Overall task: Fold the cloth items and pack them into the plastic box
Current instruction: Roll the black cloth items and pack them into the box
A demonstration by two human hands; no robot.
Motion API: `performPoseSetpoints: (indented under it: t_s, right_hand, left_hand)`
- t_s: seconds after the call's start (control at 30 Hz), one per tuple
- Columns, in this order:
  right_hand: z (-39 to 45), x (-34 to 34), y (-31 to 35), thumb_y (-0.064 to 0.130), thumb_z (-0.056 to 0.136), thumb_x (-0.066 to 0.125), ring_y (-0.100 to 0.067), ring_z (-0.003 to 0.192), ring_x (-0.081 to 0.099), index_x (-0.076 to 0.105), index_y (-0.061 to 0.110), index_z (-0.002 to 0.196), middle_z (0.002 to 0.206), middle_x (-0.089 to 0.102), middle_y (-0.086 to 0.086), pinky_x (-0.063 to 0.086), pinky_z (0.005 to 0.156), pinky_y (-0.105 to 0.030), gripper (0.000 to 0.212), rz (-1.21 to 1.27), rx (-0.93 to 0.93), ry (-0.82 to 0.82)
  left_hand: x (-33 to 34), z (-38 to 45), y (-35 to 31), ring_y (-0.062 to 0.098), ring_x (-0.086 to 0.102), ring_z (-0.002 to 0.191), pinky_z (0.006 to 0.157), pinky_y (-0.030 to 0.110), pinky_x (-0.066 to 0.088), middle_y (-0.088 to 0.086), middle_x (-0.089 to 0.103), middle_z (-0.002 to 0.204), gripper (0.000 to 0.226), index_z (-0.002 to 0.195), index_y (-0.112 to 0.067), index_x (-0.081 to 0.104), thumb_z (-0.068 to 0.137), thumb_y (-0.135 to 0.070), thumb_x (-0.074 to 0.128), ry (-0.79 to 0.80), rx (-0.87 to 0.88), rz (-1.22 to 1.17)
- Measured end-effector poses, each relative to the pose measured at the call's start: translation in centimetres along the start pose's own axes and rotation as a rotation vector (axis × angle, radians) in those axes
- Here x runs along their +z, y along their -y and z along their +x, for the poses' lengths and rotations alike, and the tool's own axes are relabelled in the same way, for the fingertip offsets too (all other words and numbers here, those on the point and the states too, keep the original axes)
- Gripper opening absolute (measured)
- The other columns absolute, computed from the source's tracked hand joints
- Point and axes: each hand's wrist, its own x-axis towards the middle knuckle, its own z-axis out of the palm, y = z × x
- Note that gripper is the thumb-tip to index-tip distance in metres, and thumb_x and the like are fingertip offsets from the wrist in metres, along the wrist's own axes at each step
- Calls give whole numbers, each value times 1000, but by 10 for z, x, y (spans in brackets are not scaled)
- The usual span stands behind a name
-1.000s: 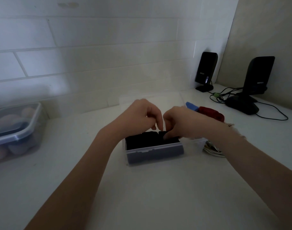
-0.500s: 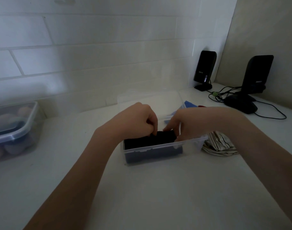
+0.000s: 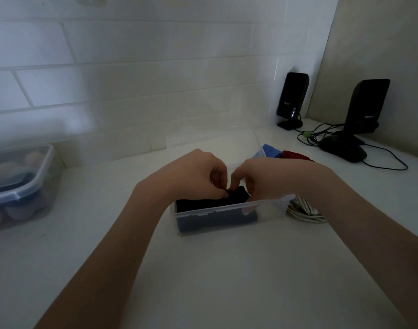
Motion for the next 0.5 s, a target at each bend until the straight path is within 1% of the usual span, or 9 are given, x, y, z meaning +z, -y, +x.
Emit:
performPoseSetpoints:
  t_s: [0.07, 0.13, 0.2, 0.23, 0.3, 0.37, 0.43, 0.47, 0.5]
  right_hand:
    - [0, -1, 2, 46, 70, 75, -4, 67, 38, 57, 30, 119, 73, 32, 20, 36, 67, -22, 55, -16, 2, 8]
    - [0, -1, 5, 45, 70, 75, -5, 66, 38, 56, 28, 120, 72, 33, 18, 37, 66, -23, 55, -25, 10, 16]
    - [0, -1, 6, 43, 71, 75, -8, 72, 41, 57, 27, 119, 73, 33, 17, 39, 70, -25, 53, -33, 16, 26]
    - [0, -1, 6, 43, 71, 75, -8, 74, 41, 57, 27, 118, 74, 33, 17, 38, 73, -26, 53, -31, 16, 30]
    - [1, 0, 4, 43, 70, 76, -3, 66, 38, 58, 28, 116, 73, 33, 19, 37, 69, -24, 52, -9, 8, 22]
    - [2, 0, 1, 42, 70, 76, 1, 62, 37, 57, 29, 115, 71, 38, 19, 35, 60, -20, 51, 28, -2, 24]
    - [2, -3, -3, 40, 71, 76, -2, 61, 47, 58, 30, 113, 70, 49, 15, 42, 58, -21, 47, 101, -24, 57]
    - [0, -8, -7, 38, 73, 75, -5, 58, 51, 61, 30, 109, 67, 55, 12, 46, 58, -22, 40, 175, -48, 62]
    - [-2, -13, -11, 37, 75, 73, -7, 53, 51, 65, 29, 103, 62, 58, 9, 46, 54, -22, 30, 261, -79, 29]
  left_hand:
    - [0, 1, 1, 6, 66, 80, 80, 29, 56, -8, 72, 88, 27, 97, -23, 70, 73, -31, 76, 32, 2, -1]
    - [0, 1, 1, 6, 66, 80, 80, 26, 55, -8, 73, 89, 29, 102, -25, 72, 74, -32, 76, 37, 6, 19]
    - [1, 2, 0, 3, 62, 74, 77, 22, 52, -9, 72, 83, 27, 102, -26, 74, 75, -31, 75, 34, 14, 51]
    - [1, 2, 0, 2, 60, 70, 73, 19, 50, -13, 69, 77, 25, 101, -27, 74, 76, -32, 74, 34, 15, 64]
    - [3, 4, 0, 0, 55, 63, 65, 14, 44, -20, 58, 67, 24, 99, -27, 75, 76, -33, 74, 31, 11, 87]
    - [4, 7, 1, -1, 53, 63, 63, 14, 41, -23, 54, 64, 23, 97, -26, 76, 76, -34, 73, 30, 8, 99]
    - [5, 6, 3, 1, 54, 64, 66, 17, 43, -22, 56, 65, 22, 96, -28, 76, 77, -35, 72, 36, 14, 98]
    - [4, 6, 3, 1, 56, 64, 67, 19, 46, -20, 60, 67, 20, 96, -28, 76, 77, -35, 71, 37, 21, 94]
    - [3, 5, 3, 2, 58, 64, 69, 22, 49, -15, 66, 69, 19, 94, -27, 76, 78, -35, 70, 24, 31, 87]
